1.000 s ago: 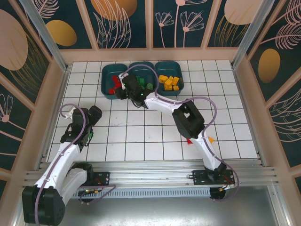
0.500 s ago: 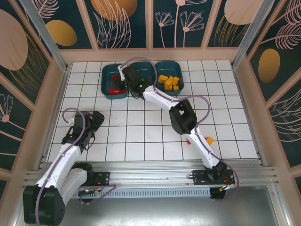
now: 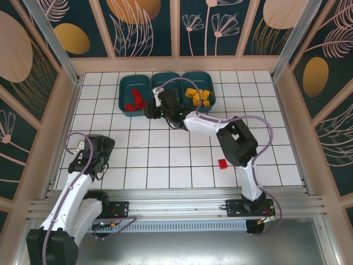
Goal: Sort the legos into containers by color
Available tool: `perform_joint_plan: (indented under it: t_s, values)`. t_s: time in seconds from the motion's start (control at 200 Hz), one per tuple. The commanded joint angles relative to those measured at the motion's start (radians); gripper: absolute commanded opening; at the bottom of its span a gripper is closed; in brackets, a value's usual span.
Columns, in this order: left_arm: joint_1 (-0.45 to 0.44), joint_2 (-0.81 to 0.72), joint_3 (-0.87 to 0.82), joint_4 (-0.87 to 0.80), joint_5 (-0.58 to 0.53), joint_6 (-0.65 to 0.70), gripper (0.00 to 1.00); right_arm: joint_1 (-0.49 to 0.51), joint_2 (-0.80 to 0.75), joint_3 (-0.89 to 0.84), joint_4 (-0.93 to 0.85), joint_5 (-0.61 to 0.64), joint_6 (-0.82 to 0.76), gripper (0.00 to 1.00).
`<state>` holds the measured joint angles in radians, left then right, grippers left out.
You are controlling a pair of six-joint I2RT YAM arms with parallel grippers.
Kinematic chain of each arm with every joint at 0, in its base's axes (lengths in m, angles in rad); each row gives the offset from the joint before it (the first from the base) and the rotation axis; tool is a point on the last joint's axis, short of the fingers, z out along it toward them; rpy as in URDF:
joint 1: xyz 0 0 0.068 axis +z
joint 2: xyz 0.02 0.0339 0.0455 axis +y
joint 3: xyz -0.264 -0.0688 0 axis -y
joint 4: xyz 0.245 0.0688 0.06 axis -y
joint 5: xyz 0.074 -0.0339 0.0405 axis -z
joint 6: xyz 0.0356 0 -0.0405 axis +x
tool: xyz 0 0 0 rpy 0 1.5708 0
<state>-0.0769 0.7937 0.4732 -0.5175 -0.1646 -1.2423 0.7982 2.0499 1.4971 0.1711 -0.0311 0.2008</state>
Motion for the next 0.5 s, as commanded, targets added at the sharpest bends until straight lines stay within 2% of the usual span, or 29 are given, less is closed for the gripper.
perform_joint_plan:
  t_s: [0.0, 0.105, 0.22, 0.32, 0.395, 0.49]
  values:
    - [0.024, 0.063, -0.008, 0.061, 0.062, -0.093, 0.87, 0.005, -0.116, -0.112, 0.128, 0.034, 0.029, 0.63]
    - [0.067, 0.153, -0.050, 0.176, 0.176, -0.121, 0.72, -0.003, -0.209, -0.236, 0.174, 0.039, 0.056, 0.62]
    - [0.138, 0.236, -0.057, 0.223, 0.255, -0.113, 0.59, -0.030, -0.301, -0.348, 0.217, -0.050, 0.137, 0.62]
    - [0.153, 0.243, -0.029, 0.174, 0.231, -0.106, 0.60, -0.039, -0.370, -0.442, 0.260, -0.068, 0.164, 0.62]
    - [0.159, 0.220, -0.018, 0.138, 0.195, -0.110, 0.66, -0.043, -0.393, -0.472, 0.259, -0.053, 0.161, 0.62]
    - [0.189, 0.212, -0.014, 0.123, 0.170, -0.095, 0.67, -0.054, -0.404, -0.490, 0.249, -0.045, 0.161, 0.62]
